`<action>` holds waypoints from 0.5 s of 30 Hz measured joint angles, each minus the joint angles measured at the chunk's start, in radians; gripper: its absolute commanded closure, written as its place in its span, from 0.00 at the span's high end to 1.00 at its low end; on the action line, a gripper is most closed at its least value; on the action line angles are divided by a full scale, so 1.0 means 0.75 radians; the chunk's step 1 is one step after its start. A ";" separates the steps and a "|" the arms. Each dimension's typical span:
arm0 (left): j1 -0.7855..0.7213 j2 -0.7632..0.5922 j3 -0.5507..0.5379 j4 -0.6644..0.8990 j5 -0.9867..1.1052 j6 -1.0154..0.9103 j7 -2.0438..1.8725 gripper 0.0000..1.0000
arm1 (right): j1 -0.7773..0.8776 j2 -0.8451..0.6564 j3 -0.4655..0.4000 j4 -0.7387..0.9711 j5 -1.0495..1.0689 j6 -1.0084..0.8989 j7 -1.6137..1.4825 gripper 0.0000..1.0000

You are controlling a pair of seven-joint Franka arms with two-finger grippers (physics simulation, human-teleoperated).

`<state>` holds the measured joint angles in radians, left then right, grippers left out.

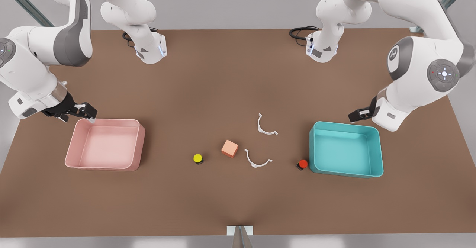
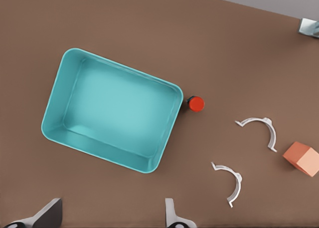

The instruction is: Place the red button in the blue storage box with the left arm, and place the yellow button in the pink storage box with the right arm

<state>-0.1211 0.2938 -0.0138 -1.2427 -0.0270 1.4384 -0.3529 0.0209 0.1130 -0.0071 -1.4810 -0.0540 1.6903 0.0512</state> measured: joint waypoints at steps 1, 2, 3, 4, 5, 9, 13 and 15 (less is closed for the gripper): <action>-0.001 0.011 -0.002 0.000 -0.002 -0.002 0.022 1.00 | -0.002 0.001 0.001 0.000 0.000 0.000 -0.001 1.00; -0.008 0.025 -0.006 0.000 -0.003 -0.003 0.054 1.00 | -0.003 0.001 0.001 0.000 0.000 0.000 -0.002 1.00; -0.043 0.064 -0.008 0.000 -0.003 0.003 0.101 1.00 | -0.004 0.002 0.001 0.001 0.000 0.001 -0.002 1.00; -0.094 0.117 -0.010 0.000 -0.001 0.030 0.153 1.00 | -0.004 0.003 0.002 0.001 -0.001 0.002 -0.002 1.00; -0.141 0.179 -0.011 -0.001 0.013 0.081 0.214 1.00 | -0.004 0.007 0.004 0.002 -0.001 0.004 -0.002 1.00; -0.229 0.351 -0.013 -0.043 0.069 0.376 0.486 1.00 | 0.032 0.115 0.049 0.006 -0.004 0.047 0.002 1.00; -0.227 0.496 -0.008 -0.069 0.090 0.696 0.763 1.00 | 0.176 0.338 0.071 0.039 -0.007 0.146 0.041 1.00; -0.226 0.541 -0.008 -0.071 0.093 0.814 0.886 1.00 | 0.244 0.466 0.082 0.076 -0.010 0.204 0.070 1.00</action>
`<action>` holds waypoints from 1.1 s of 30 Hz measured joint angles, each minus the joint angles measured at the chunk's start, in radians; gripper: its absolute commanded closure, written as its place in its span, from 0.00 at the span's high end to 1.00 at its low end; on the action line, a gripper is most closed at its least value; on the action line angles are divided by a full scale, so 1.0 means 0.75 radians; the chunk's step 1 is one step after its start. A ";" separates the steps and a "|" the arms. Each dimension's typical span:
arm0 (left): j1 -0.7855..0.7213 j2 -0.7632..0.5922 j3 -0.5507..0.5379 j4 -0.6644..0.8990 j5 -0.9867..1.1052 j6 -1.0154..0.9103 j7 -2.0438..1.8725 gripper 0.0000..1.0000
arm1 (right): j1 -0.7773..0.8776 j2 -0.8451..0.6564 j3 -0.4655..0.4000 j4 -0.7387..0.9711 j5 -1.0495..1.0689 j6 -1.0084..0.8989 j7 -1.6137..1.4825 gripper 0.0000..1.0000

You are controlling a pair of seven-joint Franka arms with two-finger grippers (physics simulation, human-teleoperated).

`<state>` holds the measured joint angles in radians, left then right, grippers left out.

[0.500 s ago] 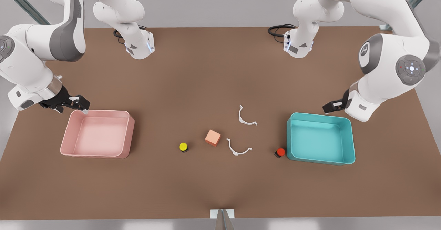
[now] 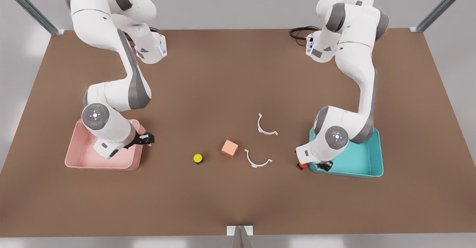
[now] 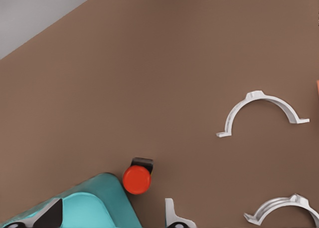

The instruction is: Place the red button in the blue storage box with the left arm, and place the yellow button in the pink storage box with the right arm

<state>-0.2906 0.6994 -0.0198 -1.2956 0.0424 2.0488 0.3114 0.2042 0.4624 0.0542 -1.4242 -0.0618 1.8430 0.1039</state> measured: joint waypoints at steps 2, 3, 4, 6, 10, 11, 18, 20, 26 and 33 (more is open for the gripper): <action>-0.001 0.030 -0.001 -0.007 -0.007 0.085 0.112 1.00 | 0.051 0.112 0.004 0.070 -0.003 0.042 0.034 1.00; -0.001 0.041 -0.002 -0.019 -0.010 0.118 0.167 1.00 | 0.069 0.135 0.005 0.084 -0.004 0.058 0.053 1.00; 0.001 0.051 -0.002 -0.028 -0.012 0.146 0.224 1.00 | 0.092 0.167 0.004 0.101 -0.005 0.074 0.073 1.00; 0.007 0.061 -0.002 -0.075 -0.016 0.189 0.329 1.00 | 0.181 0.287 -0.004 0.230 -0.010 0.111 0.122 1.00; 0.013 0.066 -0.002 -0.180 -0.030 0.237 0.508 1.00 | 0.299 0.444 0.015 0.331 0.012 0.186 0.221 1.00; 0.013 0.070 -0.002 -0.189 -0.035 0.244 0.546 1.00 | 0.311 0.468 0.017 0.332 0.017 0.202 0.245 1.00; 0.015 0.156 -0.002 -0.184 -0.069 0.276 0.763 1.00 | 0.303 0.517 0.014 0.207 0.031 0.347 0.375 1.00; 0.015 0.171 -0.002 -0.182 -0.084 0.281 0.811 1.00 | 0.300 0.531 0.013 0.172 0.031 0.395 0.404 1.00; 0.031 0.179 -0.002 -0.181 -0.151 0.290 0.925 0.69 | 0.295 0.570 0.012 0.128 0.032 0.524 0.473 1.00; 0.031 0.178 -0.002 -0.182 -0.161 0.298 1.012 0.48 | 0.289 0.569 0.013 -0.010 0.031 0.675 0.529 1.00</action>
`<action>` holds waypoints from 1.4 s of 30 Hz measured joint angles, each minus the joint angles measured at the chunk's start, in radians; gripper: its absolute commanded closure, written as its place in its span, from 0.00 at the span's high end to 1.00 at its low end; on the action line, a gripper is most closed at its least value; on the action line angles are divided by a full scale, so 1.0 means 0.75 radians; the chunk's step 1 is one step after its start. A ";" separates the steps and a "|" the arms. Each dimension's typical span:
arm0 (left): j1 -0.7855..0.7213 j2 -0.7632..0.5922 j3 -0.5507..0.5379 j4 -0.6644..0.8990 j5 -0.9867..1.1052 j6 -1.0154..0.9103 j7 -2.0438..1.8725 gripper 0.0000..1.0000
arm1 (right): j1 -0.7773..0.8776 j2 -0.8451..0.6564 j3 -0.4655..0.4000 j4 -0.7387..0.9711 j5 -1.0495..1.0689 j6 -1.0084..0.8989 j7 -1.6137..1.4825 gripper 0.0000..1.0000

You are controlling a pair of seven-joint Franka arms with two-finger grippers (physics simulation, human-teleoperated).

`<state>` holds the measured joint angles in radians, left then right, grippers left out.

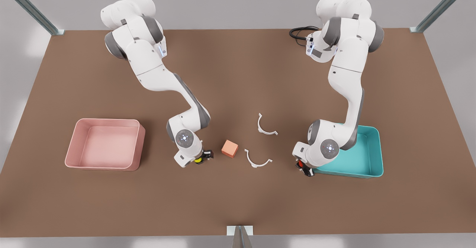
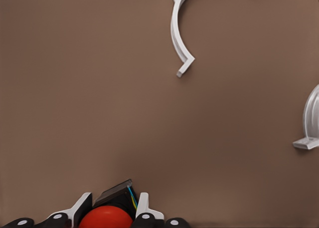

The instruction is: Place the red button in the blue storage box with the left arm, and place the yellow button in the pink storage box with the right arm

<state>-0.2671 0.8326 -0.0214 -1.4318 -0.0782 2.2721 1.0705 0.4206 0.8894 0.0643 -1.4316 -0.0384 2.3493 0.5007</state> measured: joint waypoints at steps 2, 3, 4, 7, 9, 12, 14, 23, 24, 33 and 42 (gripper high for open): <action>-0.001 0.000 0.000 0.000 0.003 0.004 0.017 0.42 | 0.001 -0.003 0.000 -0.013 0.000 0.036 0.012 0.92; -0.001 0.000 0.000 0.000 0.005 0.005 0.025 0.41 | 0.001 -0.003 0.000 -0.015 0.000 0.050 0.018 0.82; -0.002 -0.001 0.000 0.000 0.006 0.007 0.031 0.38 | 0.000 -0.003 0.000 -0.017 0.000 0.062 0.023 0.77; -0.005 -0.003 0.001 0.000 0.011 0.011 0.048 0.37 | 0.001 -0.007 0.000 -0.018 -0.001 0.088 0.038 0.72; -0.009 -0.010 0.000 0.003 0.014 0.013 0.055 0.37 | 0.000 -0.013 0.000 -0.016 -0.001 0.098 0.046 0.66; -0.018 -0.024 0.000 0.009 0.016 0.015 0.061 0.37 | 0.000 -0.022 0.000 -0.014 -0.001 0.105 0.056 0.56; -0.025 -0.052 0.000 0.013 0.016 0.016 0.062 0.37 | 0.000 -0.023 -0.001 -0.015 0.002 0.110 0.056 0.45; 0.066 -0.321 0.009 -0.075 0.061 -0.078 0.088 0.40 | -0.262 -0.301 -0.004 -0.002 0.010 -0.011 -0.045 0.46; 0.091 -0.362 0.009 -0.130 0.063 -0.093 0.098 0.40 | -0.302 -0.342 -0.006 -0.007 0.008 -0.048 -0.064 0.46; 0.194 -0.485 0.019 -0.313 0.063 -0.219 0.206 1.00 | -0.664 -0.804 0.003 -0.639 -0.043 -0.222 -0.257 0.54; 0.126 -0.467 0.010 0.144 0.009 -0.429 -0.113 1.00 | -0.706 -0.822 0.003 -0.684 -0.064 -0.120 -0.396 1.00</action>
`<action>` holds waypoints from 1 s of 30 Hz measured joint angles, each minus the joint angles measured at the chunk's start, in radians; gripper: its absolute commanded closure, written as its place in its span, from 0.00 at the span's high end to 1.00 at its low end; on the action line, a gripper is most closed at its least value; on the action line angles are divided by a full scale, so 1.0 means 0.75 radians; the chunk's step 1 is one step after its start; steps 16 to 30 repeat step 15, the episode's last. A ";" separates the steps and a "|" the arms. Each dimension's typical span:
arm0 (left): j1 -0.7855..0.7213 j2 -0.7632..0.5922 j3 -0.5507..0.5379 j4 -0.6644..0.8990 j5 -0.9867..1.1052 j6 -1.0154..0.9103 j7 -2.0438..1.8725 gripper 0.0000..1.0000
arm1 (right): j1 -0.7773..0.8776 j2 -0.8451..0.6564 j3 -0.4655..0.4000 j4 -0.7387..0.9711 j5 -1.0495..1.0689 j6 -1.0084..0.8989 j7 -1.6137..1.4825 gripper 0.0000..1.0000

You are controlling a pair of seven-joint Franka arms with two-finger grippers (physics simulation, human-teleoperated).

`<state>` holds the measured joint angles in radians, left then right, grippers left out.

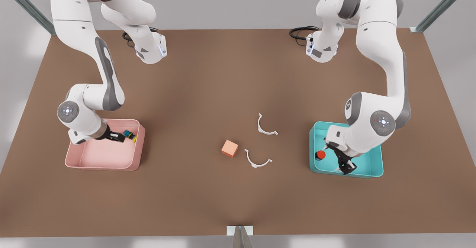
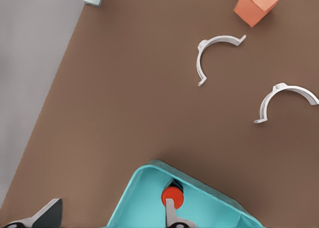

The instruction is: Place the red button in the blue storage box with the left arm, and place the yellow button in the pink storage box with the right arm

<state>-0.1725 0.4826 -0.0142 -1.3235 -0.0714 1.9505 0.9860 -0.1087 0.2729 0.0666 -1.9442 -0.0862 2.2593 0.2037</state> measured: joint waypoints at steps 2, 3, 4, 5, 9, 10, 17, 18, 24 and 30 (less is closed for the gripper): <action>0.039 -0.187 0.042 0.001 -0.031 -0.109 -0.145 1.00 | 0.027 0.001 0.017 0.296 -0.002 -0.086 -0.022 1.00; 0.051 -0.297 0.056 -0.049 -0.027 -0.157 -0.211 1.00 | 0.033 0.000 0.061 0.491 -0.011 -0.179 -0.033 1.00; 0.058 -0.362 0.063 -0.084 -0.023 -0.199 -0.274 1.00 | 0.047 -0.002 0.116 0.678 -0.028 -0.289 -0.042 1.00; 0.059 -0.395 0.067 -0.099 -0.018 -0.235 -0.333 1.00 | 0.077 -0.005 0.149 0.799 -0.040 -0.393 -0.050 1.00; 0.046 -0.415 0.068 -0.111 -0.004 -0.329 -0.540 1.00 | 0.094 -0.046 0.178 0.906 -0.024 -0.661 -0.075 1.00; 0.043 -0.415 0.068 -0.111 -0.003 -0.345 -0.585 1.00 | 0.107 -0.117 0.149 0.860 -0.020 -0.701 -0.079 1.00; 0.040 -0.385 0.068 -0.061 0.024 -0.404 -0.779 1.00 | 0.305 -0.117 -0.171 0.805 0.051 -0.852 -0.102 1.00; 0.040 -0.385 0.068 -0.061 0.024 -0.404 -0.779 1.00 | 0.305 -0.117 -0.171 0.805 0.051 -0.852 -0.102 1.00; 0.040 -0.385 0.068 -0.061 0.024 -0.404 -0.779 1.00 | 0.305 -0.117 -0.171 0.805 0.051 -0.852 -0.102 1.00; 0.040 -0.385 0.068 -0.061 0.024 -0.404 -0.779 1.00 | 0.305 -0.117 -0.171 0.805 0.051 -0.852 -0.102 1.00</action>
